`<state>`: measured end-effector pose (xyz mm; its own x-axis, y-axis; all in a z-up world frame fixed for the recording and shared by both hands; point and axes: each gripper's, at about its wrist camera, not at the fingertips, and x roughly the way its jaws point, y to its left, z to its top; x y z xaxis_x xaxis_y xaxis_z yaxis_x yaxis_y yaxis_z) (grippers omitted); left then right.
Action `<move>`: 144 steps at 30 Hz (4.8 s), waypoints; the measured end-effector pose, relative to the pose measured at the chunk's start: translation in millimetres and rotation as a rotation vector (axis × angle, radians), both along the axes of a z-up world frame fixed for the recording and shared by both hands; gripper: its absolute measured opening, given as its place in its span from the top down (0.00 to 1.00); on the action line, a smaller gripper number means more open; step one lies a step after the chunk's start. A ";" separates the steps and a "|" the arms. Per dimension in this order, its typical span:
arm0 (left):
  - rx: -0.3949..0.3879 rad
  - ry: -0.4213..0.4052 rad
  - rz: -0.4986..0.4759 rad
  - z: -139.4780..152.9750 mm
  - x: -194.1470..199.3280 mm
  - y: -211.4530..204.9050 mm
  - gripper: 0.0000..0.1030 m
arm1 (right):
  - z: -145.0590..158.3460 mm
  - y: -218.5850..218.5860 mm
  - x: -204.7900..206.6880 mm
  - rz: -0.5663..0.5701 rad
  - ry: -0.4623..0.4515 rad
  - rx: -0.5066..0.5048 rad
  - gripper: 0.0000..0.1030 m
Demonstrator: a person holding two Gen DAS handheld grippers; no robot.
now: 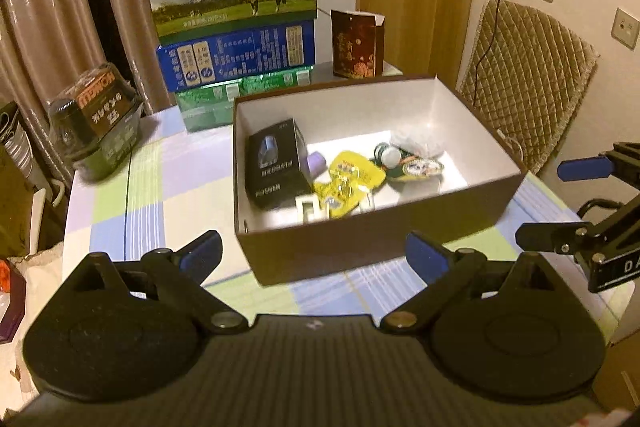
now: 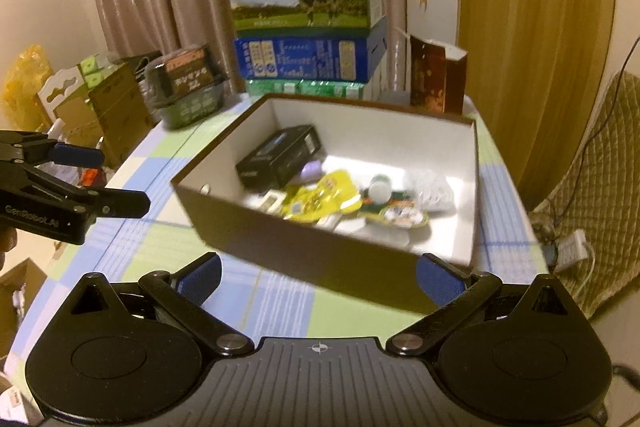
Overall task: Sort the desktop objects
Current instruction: 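Withdraw both grippers from the box toward the red candy and hair clip, then grasp the hair clip with the right gripper while the left gripper grasps the red candy, then carry the red candy and hair clip into the brown box and open both grippers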
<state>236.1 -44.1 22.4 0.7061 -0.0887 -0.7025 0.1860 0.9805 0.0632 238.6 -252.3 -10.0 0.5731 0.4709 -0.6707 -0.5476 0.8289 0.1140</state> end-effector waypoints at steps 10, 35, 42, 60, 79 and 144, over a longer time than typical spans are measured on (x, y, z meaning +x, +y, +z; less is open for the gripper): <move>0.009 0.068 0.036 -26.9 -36.0 17.7 0.06 | -20.5 0.3 -41.6 0.014 0.068 -0.016 0.02; 0.013 0.310 0.068 -100.5 -86.8 46.7 0.06 | -101.3 27.9 -87.7 0.021 0.374 -0.093 0.02; 0.007 0.350 0.077 -120.0 -86.0 49.4 0.07 | -124.8 40.3 -91.9 0.039 0.346 -0.161 0.02; 0.002 0.358 0.060 -136.2 -71.0 43.4 0.06 | -137.9 61.9 -84.2 0.135 0.313 -0.222 0.54; 0.043 0.271 -0.039 -143.8 -29.5 25.1 0.09 | -129.3 -36.2 -25.6 -0.182 0.257 -0.180 0.64; -0.102 0.067 -0.086 -58.3 33.8 -3.8 0.77 | -22.4 -32.6 53.0 -0.099 0.045 0.034 0.61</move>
<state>269.8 -47.9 -35.9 0.6449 -0.2208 -0.7317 0.2705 0.9613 -0.0517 291.7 -284.9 -32.4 0.5876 0.4365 -0.6813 -0.4570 0.8739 0.1657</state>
